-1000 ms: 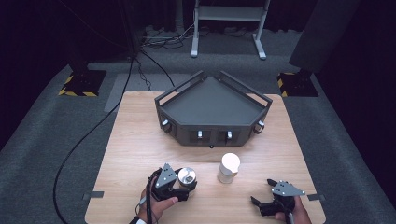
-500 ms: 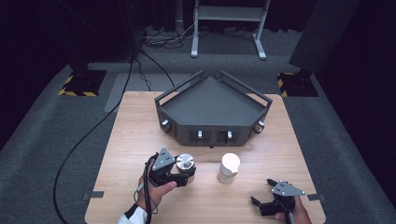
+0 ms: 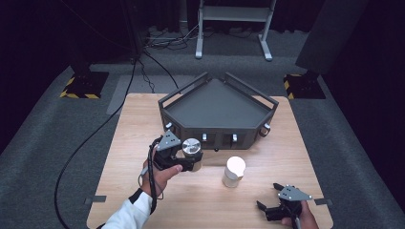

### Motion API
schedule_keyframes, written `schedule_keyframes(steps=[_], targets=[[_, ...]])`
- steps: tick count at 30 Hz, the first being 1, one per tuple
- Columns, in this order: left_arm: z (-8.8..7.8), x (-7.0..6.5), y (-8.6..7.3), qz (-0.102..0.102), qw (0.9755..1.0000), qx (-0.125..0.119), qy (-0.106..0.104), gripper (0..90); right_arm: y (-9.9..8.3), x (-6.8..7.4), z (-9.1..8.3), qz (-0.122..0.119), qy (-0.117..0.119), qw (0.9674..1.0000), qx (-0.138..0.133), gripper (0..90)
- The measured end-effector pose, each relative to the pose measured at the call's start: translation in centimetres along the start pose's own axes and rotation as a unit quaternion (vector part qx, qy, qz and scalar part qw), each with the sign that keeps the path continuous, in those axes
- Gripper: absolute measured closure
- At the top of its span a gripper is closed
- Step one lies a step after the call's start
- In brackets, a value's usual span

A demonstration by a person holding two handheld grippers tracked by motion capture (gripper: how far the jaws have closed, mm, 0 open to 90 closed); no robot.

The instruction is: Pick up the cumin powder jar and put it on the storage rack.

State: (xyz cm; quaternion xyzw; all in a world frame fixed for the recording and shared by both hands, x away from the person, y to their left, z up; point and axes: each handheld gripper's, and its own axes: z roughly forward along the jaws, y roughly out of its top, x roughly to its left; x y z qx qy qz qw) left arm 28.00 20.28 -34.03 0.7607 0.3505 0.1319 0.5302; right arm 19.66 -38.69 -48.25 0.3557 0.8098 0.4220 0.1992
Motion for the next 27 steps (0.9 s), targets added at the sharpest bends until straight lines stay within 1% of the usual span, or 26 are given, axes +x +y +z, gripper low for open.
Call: schedule_keyframes(steps=[2, 7, 11, 16, 18, 22, 27], targets=[[0.0, -0.1, 0.8, 0.004, 1.0000, -0.003, 0.002, 30.3, 0.0, 0.0, 0.0, 0.000, 0.000, 1.0000, 0.000, 0.0], [0.3, 0.2, 2.7, 0.010, 0.9999, -0.007, -0.001, 30.3, 0.0, 0.0, 0.0, 0.000, 0.000, 1.0000, 0.000, 0.0], [0.8, 0.5, 4.2, 0.018, 0.9998, -0.006, -0.003, 30.3, 0.0, 0.0, 0.0, 0.000, 0.000, 1.0000, 0.000, 0.0], [1.1, 1.1, 6.1, 0.023, 0.9996, -0.012, -0.008, 30.3, 0.0, 0.0, 0.0, 0.000, -0.001, 1.0000, 0.000, 0.0], [1.3, 1.2, 6.7, 0.030, 0.9995, -0.012, -0.004, 30.3, 0.0, 0.0, 0.0, 0.001, -0.001, 1.0000, 0.000, 0.0], [1.9, 1.5, 7.7, 0.036, 0.9993, -0.010, 0.001, 30.3, 0.0, 0.1, 0.0, 0.002, -0.001, 1.0000, 0.000, 0.0], [2.7, 1.9, 8.8, 0.037, 0.9992, -0.012, 0.008, 30.3, 0.0, 0.1, 0.0, 0.002, -0.002, 1.0000, -0.001, 0.0]])
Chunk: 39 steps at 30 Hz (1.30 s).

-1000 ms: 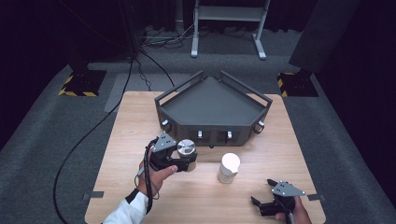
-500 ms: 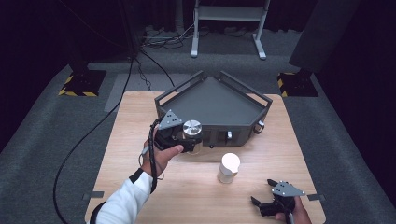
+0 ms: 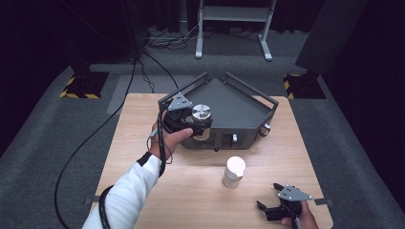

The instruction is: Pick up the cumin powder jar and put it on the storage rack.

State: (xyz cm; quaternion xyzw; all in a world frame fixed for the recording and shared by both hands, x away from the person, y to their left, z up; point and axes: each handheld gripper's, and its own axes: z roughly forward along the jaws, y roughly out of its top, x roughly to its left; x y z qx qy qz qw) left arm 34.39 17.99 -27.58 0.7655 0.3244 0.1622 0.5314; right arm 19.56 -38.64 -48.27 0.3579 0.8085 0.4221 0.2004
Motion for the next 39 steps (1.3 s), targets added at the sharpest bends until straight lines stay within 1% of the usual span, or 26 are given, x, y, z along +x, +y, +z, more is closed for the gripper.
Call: schedule_keyframes(steps=[7, 11, 14, 16, 18, 20, 23, 27, 30, 32, 35, 39], targets=[[1.6, 0.7, 0.9, 0.002, 1.0000, -0.003, 0.008, 30.3, 0.0, 0.0, 0.0, 0.000, 0.000, 1.0000, 0.000, 0.0], [2.5, 1.3, 1.1, -0.006, 0.9998, -0.010, 0.017, 30.3, 0.0, 0.0, 0.0, 0.000, -0.001, 1.0000, 0.000, 0.0], [3.0, 1.5, 1.4, 0.004, 0.9997, -0.010, 0.024, 30.3, 0.0, 0.0, 0.0, 0.000, -0.001, 1.0000, 0.000, 0.0], [3.2, 1.6, 1.5, 0.012, 0.9994, -0.015, 0.029, 30.3, 0.0, 0.0, 0.0, 0.000, -0.001, 1.0000, 0.000, 0.0], [3.5, 2.0, 1.5, 0.008, 0.9994, -0.024, 0.025, 30.3, 0.0, 0.0, 0.0, 0.000, -0.001, 1.0000, 0.000, 0.0], [3.7, 2.0, 1.8, 0.015, 0.9992, -0.024, 0.029, 30.3, 0.0, 0.0, 0.0, 0.000, -0.001, 1.0000, 0.000, 0.0], [4.3, 2.4, 2.0, 0.016, 0.9991, -0.026, 0.028, 30.3, 0.0, 0.1, 0.0, 0.000, -0.002, 1.0000, 0.000, 0.0], [4.9, 2.9, 2.1, 0.012, 0.9989, -0.032, 0.031, 30.3, 0.0, 0.1, 0.0, 0.000, -0.002, 1.0000, 0.000, 0.0], [5.4, 3.4, 2.1, 0.006, 0.9989, -0.030, 0.037, 30.3, 0.0, 0.1, 0.0, -0.001, -0.002, 1.0000, 0.000, 0.0], [5.7, 3.7, 2.0, 0.006, 0.9987, -0.029, 0.041, 30.3, 0.0, 0.1, 0.0, -0.001, -0.002, 1.0000, 0.000, 0.0], [6.0, 4.2, 1.7, -0.001, 0.9984, -0.037, 0.042, 30.3, 0.0, 0.1, 0.0, -0.001, -0.002, 1.0000, 0.000, 0.0], [6.5, 4.3, 1.7, 0.000, 0.9982, -0.032, 0.052, 30.3, 0.0, 0.1, 0.0, 0.000, -0.001, 1.0000, 0.000, 0.0]])
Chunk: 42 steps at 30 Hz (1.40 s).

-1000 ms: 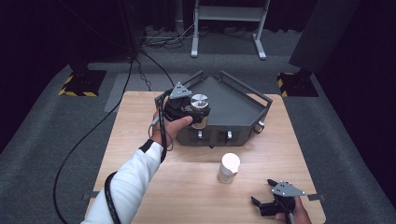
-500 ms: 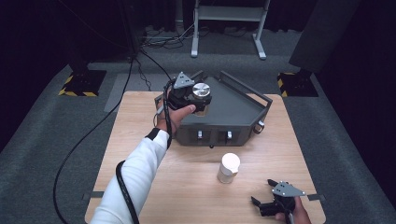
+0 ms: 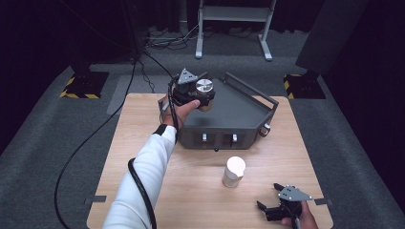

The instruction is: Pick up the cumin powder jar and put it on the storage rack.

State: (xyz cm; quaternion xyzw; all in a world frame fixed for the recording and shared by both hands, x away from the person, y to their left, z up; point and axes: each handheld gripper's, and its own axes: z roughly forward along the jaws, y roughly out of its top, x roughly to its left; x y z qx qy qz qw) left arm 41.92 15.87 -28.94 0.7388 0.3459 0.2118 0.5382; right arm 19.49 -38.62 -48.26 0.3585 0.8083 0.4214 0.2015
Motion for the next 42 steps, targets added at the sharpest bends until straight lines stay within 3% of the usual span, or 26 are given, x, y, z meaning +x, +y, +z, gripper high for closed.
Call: schedule_keyframes(steps=[10, 34, 42], targets=[[0.8, 0.1, -1.3, -0.004, 0.9999, 0.005, 0.012, 30.3, 0.0, 0.0, 0.0, 0.000, 0.000, 1.0000, 0.000, 0.0], [2.2, 0.0, -3.9, -0.010, 0.9996, 0.025, 0.009, 30.3, 0.0, 0.0, 0.0, 0.000, 0.001, 1.0000, 0.000, 0.0], [2.2, 0.3, -4.5, -0.019, 0.9997, 0.015, 0.001, 30.0, 0.0, 0.0, 0.0, -0.001, 0.001, 1.0000, 0.000, 0.0]])
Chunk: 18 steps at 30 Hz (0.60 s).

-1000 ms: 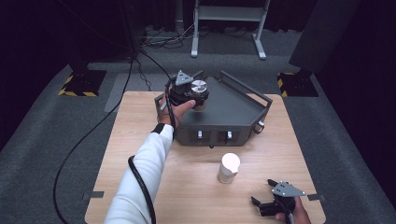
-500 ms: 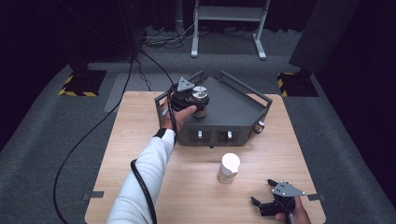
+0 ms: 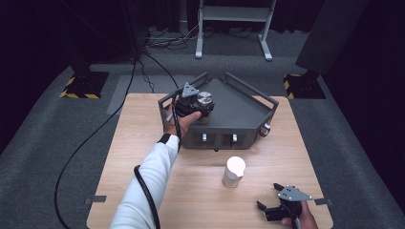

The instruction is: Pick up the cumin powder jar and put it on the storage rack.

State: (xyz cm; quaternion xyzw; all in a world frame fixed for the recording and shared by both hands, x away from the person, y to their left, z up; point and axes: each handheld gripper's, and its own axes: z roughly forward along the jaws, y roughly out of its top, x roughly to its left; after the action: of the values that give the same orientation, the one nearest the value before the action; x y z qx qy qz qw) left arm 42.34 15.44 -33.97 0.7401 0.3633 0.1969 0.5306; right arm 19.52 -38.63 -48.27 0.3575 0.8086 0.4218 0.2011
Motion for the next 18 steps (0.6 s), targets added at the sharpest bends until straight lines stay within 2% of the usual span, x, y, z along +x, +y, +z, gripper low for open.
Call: schedule_keyframes(steps=[2, 8, 11, 14, 18], targets=[[0.0, 0.1, -0.3, -0.009, 0.9999, -0.006, 0.000, 26.7, 0.0, 0.0, 0.0, 0.000, 0.000, 1.0000, 0.000, 0.0], [-0.3, -0.2, -0.1, -0.004, 0.9999, -0.009, 0.009, 12.2, 0.0, 0.0, 0.0, 0.001, 0.000, 1.0000, 0.000, 0.0], [-0.6, -0.1, 0.3, -0.006, 1.0000, -0.004, 0.000, 7.6, 0.0, 0.0, 0.0, 0.000, 0.000, 1.0000, 0.000, 0.0], [-1.1, -0.7, 0.8, 0.019, 0.9998, 0.006, 0.010, 4.0, 0.0, 0.0, 0.0, 0.000, 0.000, 1.0000, 0.000, 0.0], [-2.5, -0.6, 0.9, 0.026, 0.9997, 0.001, 0.003, 2.3, 0.0, 0.0, 0.0, 0.000, 0.000, 1.0000, 0.000, 0.0]])
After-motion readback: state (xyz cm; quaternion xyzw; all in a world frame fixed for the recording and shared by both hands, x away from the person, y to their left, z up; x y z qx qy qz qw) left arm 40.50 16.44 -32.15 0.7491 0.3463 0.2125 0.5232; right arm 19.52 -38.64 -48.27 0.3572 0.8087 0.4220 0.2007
